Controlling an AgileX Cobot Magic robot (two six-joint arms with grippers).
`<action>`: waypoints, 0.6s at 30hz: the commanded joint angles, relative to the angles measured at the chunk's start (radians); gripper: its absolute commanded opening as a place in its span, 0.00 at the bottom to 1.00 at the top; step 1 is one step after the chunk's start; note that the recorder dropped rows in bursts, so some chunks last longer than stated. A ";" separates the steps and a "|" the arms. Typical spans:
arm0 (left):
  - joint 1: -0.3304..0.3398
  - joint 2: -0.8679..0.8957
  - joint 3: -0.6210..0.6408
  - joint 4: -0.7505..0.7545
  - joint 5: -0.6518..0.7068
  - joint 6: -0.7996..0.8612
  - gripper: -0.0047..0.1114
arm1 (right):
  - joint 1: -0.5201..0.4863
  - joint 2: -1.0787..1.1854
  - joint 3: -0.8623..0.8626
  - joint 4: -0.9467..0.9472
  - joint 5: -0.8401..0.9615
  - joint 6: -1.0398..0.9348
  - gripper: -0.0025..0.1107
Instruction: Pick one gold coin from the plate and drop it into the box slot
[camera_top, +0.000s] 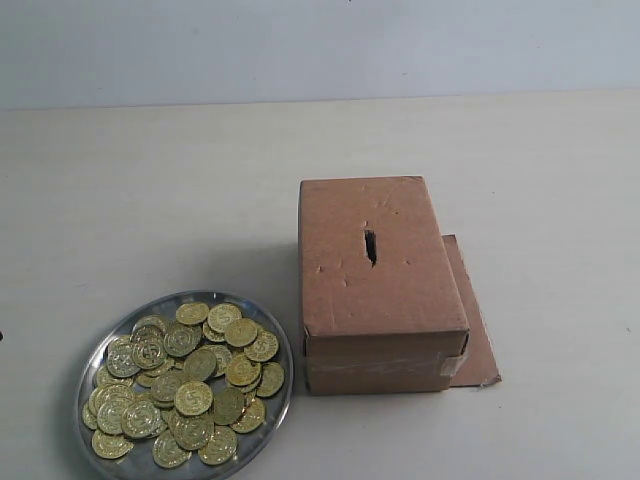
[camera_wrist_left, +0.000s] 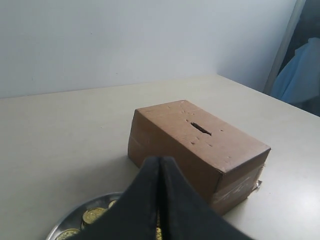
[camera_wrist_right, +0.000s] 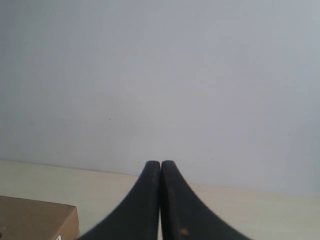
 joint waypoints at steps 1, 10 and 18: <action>0.002 -0.005 0.003 -0.011 0.001 -0.006 0.05 | 0.002 -0.006 -0.007 -0.005 0.008 -0.009 0.02; 0.002 -0.005 0.003 -0.011 0.001 -0.006 0.05 | 0.002 -0.006 -0.007 1.034 0.088 -1.061 0.02; 0.002 -0.005 0.003 -0.011 0.001 -0.006 0.05 | 0.002 -0.006 0.007 2.132 0.201 -2.194 0.02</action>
